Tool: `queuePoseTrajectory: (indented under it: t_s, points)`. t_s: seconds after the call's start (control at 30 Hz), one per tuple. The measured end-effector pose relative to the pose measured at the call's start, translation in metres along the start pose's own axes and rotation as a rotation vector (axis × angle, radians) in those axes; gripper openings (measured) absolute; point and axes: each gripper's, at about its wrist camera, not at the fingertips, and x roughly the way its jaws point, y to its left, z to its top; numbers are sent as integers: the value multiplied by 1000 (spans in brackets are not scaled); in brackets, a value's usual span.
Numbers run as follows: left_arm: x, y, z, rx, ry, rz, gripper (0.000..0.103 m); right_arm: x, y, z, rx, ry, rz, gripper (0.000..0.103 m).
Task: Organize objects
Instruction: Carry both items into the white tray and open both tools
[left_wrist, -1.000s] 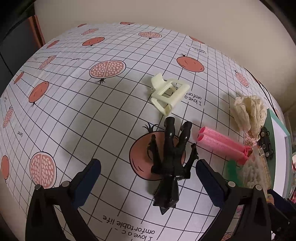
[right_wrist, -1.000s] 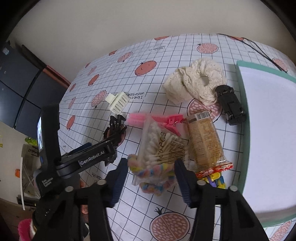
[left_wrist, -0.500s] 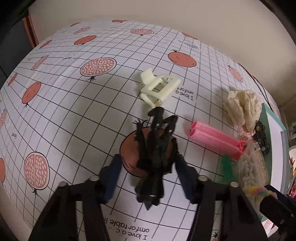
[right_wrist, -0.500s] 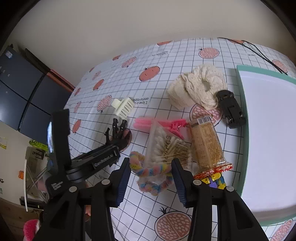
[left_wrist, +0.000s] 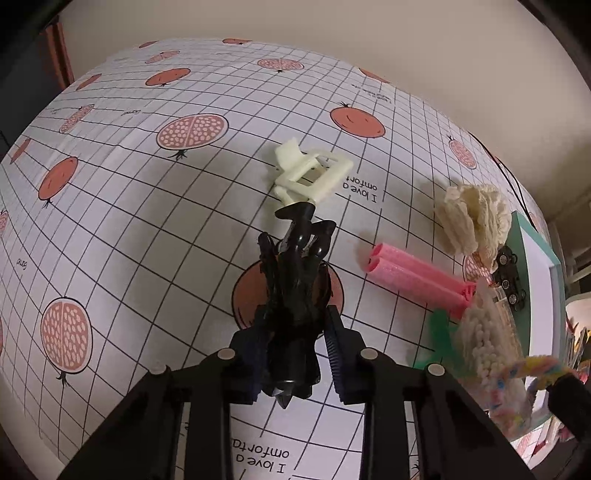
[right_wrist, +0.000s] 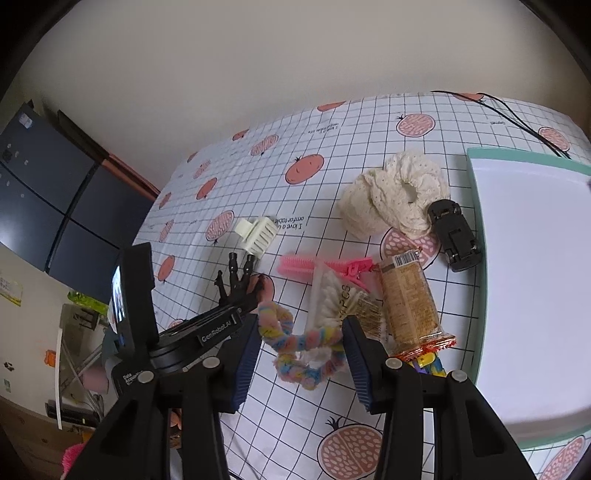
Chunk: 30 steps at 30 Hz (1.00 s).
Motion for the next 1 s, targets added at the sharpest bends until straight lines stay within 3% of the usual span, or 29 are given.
queuePoseTrajectory:
  t_s: [0.3, 0.6, 0.83, 1.0]
  points:
    - [-27, 0, 6, -40, -134, -5, 30, -22, -2, 6, 21, -83, 56, 48]
    - [-54, -18, 12, -3, -301, -7, 30, -39, -38, 13, 101, -161, -12, 48]
    - [-66, -47, 12, 15, -359, -54, 30, -59, -81, 14, 190, -221, -76, 48]
    - [-66, -76, 6, 51, -355, -94, 30, -77, -112, 12, 236, -263, -119, 48]
